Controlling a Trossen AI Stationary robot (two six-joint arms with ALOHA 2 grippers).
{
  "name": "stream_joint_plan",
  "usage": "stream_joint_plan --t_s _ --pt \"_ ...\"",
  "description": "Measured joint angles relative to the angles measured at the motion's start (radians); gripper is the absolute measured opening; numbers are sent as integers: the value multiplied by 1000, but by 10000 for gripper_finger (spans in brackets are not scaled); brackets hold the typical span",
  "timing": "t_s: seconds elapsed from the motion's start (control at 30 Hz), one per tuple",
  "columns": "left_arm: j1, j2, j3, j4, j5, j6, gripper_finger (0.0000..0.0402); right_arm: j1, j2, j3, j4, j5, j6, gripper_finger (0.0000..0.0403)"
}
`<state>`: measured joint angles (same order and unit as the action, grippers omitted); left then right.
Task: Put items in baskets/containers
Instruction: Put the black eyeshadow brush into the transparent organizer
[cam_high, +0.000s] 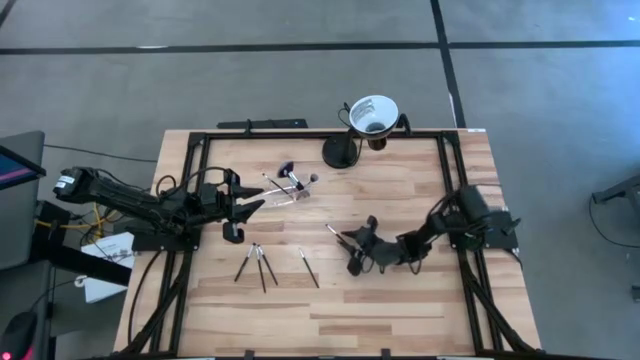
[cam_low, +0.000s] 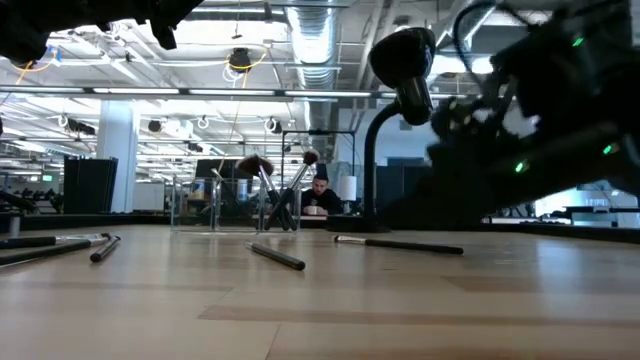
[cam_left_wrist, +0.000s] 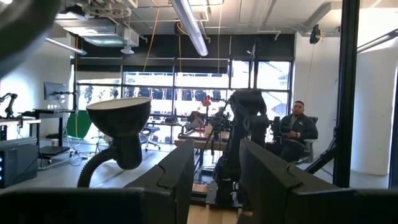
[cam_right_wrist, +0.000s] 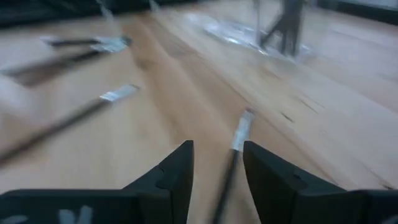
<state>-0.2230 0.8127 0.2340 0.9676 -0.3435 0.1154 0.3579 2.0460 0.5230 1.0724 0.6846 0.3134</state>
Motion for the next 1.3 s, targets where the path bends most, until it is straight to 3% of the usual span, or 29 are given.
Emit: stream_joint_plan --t_s 0.33,0.63,0.73,1.17,1.3 --pt "0 0 0 -2 0 3 127 -72 175 76 54 40 78 120" --pt "0 0 0 -2 0 7 127 -94 166 107 53 -50 -6 35" --pt "0 0 0 -2 0 7 127 -106 135 103 12 -85 -16 25" --pt "0 0 0 -2 0 7 127 -101 112 107 -62 -94 63 121" --pt "0 0 0 -2 0 7 127 -96 115 113 -98 -66 66 117"
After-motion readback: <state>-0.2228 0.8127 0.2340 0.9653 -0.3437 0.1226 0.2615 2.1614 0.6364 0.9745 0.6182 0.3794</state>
